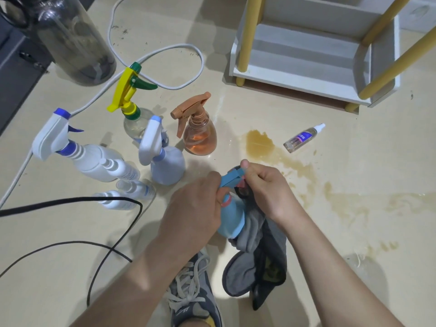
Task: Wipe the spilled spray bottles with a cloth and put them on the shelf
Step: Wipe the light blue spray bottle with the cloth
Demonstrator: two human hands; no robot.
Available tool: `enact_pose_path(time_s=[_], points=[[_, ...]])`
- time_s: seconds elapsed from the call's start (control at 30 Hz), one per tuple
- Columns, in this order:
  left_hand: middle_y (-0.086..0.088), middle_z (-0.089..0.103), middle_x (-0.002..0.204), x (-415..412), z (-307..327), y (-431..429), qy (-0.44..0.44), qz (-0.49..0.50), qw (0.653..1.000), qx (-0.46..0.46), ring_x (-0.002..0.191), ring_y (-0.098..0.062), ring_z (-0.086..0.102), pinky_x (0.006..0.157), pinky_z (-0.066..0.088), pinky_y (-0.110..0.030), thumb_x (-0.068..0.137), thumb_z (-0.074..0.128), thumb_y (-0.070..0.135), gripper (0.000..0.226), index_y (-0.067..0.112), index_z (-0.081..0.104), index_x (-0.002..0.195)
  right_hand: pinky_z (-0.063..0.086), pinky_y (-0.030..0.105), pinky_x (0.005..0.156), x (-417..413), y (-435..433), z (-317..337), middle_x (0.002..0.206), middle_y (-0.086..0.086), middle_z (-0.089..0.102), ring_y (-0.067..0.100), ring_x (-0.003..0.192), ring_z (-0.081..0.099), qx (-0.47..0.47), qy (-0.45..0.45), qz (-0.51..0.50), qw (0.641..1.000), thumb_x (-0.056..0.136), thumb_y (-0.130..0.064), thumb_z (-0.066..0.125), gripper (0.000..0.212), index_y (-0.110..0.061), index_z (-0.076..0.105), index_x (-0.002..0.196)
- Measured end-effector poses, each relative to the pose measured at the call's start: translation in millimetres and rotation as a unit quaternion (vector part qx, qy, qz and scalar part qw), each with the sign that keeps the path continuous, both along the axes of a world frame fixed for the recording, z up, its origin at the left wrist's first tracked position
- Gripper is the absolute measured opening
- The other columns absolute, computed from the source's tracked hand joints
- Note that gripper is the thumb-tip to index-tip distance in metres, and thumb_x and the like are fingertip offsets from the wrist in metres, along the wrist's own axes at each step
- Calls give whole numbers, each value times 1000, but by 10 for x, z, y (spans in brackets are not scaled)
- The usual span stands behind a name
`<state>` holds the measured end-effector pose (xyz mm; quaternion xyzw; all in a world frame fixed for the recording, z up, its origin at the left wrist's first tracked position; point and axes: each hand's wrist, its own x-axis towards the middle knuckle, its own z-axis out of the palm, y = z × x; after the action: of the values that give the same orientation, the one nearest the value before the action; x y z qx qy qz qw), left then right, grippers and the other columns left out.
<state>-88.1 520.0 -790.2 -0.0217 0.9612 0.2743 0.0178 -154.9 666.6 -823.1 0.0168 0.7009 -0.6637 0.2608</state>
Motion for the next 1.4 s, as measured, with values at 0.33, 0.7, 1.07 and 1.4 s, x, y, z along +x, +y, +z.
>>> enact_pose_path(time_s=[0.33, 0.7, 1.07, 1.4], points=[[9, 38, 55, 51, -10, 13, -8, 39, 999, 15, 55, -24, 42, 51, 26, -33, 96, 47, 33, 19, 18, 46, 84, 37, 29, 61, 188, 131, -240, 59, -6, 50, 8, 55, 43, 47, 9, -217, 975, 104, -24, 47, 42, -17, 57, 63], [2, 61, 79, 168, -107, -141, 16, 36, 998, 50, 69, -21, 54, 59, 42, -35, 92, 33, 34, 34, 18, 59, 106, 39, 48, 103, 581, -68, -807, 127, 1, 61, 24, 125, 51, 226, 99, -22, 969, 97, -54, 26, 59, -17, 69, 112], [5, 54, 106, 168, -129, -370, -8, -39, 987, 158, 99, -1, 54, 86, 37, -6, 87, 53, 4, 35, 22, 73, 110, 57, 27, 71, 311, 545, -382, 97, 11, 72, 20, 76, 69, 89, -164, -225, 956, 81, 6, 69, 30, -10, 69, 106], [11, 54, 105, 89, 132, -65, -123, 62, 934, 331, 98, -3, 58, 80, 46, -14, 77, 59, 34, 14, 32, 72, 81, 49, 33, 69, 305, -52, 10, 93, 12, 72, 24, 79, 63, -91, -86, -34, 992, 92, -15, 65, 21, -15, 72, 112]])
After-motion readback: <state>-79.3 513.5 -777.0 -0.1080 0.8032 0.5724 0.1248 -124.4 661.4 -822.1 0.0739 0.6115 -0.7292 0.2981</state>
